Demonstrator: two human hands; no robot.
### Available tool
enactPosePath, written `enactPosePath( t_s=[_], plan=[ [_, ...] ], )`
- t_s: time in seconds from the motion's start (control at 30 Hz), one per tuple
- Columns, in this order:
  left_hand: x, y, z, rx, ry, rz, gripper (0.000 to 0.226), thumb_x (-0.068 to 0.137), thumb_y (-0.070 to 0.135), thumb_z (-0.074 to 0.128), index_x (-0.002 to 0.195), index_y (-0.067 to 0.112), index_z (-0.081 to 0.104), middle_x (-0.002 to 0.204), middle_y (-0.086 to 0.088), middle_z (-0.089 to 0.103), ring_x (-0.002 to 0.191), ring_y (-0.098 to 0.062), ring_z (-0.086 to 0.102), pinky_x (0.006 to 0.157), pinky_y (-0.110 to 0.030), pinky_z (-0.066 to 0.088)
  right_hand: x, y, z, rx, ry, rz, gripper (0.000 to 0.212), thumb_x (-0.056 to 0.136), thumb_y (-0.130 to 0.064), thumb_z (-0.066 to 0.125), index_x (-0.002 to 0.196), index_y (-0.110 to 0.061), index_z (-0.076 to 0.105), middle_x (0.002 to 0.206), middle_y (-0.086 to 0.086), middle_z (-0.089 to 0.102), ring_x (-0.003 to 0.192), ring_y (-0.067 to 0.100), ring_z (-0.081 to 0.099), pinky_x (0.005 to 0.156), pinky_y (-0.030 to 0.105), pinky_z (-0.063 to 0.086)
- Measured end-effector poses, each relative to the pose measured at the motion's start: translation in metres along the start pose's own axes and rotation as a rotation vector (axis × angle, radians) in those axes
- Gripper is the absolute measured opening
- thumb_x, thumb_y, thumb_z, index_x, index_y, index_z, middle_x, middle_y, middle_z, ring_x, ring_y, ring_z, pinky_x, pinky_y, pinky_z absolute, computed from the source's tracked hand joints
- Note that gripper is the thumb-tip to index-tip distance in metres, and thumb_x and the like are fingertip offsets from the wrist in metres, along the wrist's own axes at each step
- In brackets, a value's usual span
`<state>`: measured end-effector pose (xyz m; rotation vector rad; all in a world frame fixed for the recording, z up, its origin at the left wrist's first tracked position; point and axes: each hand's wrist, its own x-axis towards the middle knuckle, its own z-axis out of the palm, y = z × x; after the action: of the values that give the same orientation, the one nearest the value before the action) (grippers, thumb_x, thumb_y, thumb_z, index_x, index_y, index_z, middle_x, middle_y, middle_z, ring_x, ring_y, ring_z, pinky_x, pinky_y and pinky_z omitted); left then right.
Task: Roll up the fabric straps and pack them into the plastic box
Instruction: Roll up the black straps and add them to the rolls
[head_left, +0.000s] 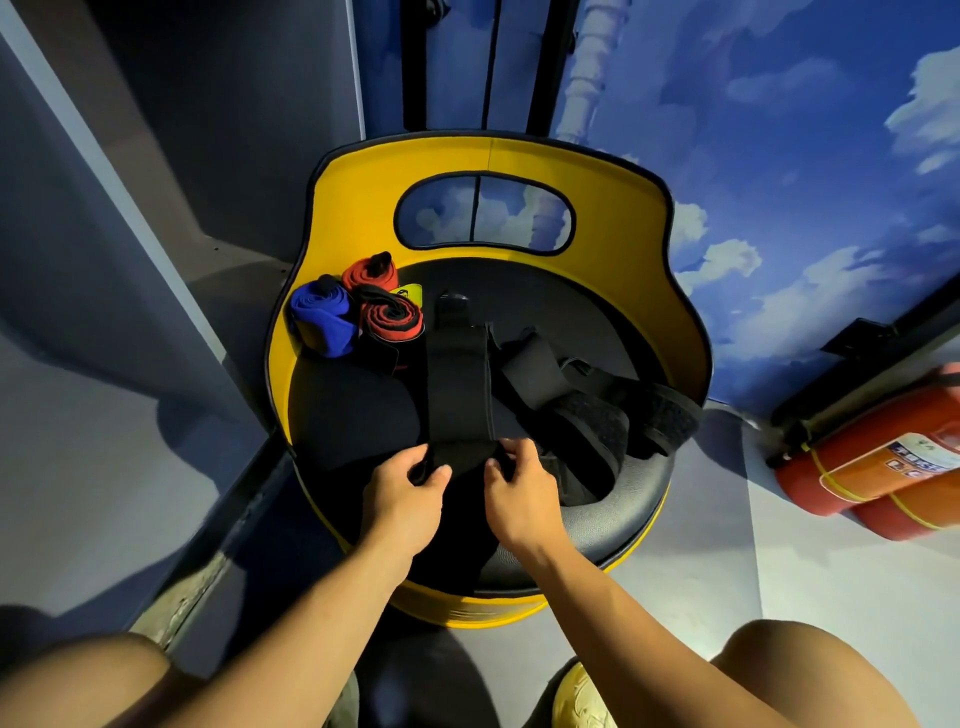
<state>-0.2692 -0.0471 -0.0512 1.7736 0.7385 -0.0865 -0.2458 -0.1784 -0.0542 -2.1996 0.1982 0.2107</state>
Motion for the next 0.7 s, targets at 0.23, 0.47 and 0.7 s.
enactPosePath(
  t_s=[0.23,0.47,0.7],
  plan=[
    [-0.012,0.000,-0.009,-0.082,-0.043,0.000,0.046,0.094,0.017,0.069,0.138,0.023,0.059,0.134,0.003,0.060,0.116,-0.014,0.055,0.092,-0.028,0.044,-0.013,0.010,-0.011,0.167,-0.091,0.065,0.031,0.092,-0.023,0.060,0.123,-0.026,0.055,0.115,-0.002,0.071,0.110,0.020,0.066,0.097,0.041,0.052],
    [-0.020,-0.014,-0.015,0.026,-0.057,0.023,0.035,0.096,0.025,0.066,0.130,0.028,0.062,0.130,0.001,0.063,0.113,-0.023,0.062,0.097,-0.040,0.054,-0.023,0.011,-0.015,-0.034,-0.073,-0.041,0.032,0.094,-0.022,0.062,0.125,-0.017,0.055,0.123,0.002,0.066,0.116,0.022,0.061,0.097,0.032,0.047],
    [-0.006,-0.002,-0.010,0.136,0.088,0.121,0.030,0.092,0.042,0.069,0.115,0.023,0.074,0.120,0.000,0.070,0.104,-0.020,0.063,0.090,-0.034,0.053,0.000,0.012,-0.009,-0.085,0.032,-0.110,0.022,0.096,-0.042,0.062,0.104,-0.021,0.061,0.100,0.002,0.073,0.099,0.026,0.067,0.077,0.034,0.049]
  ],
)
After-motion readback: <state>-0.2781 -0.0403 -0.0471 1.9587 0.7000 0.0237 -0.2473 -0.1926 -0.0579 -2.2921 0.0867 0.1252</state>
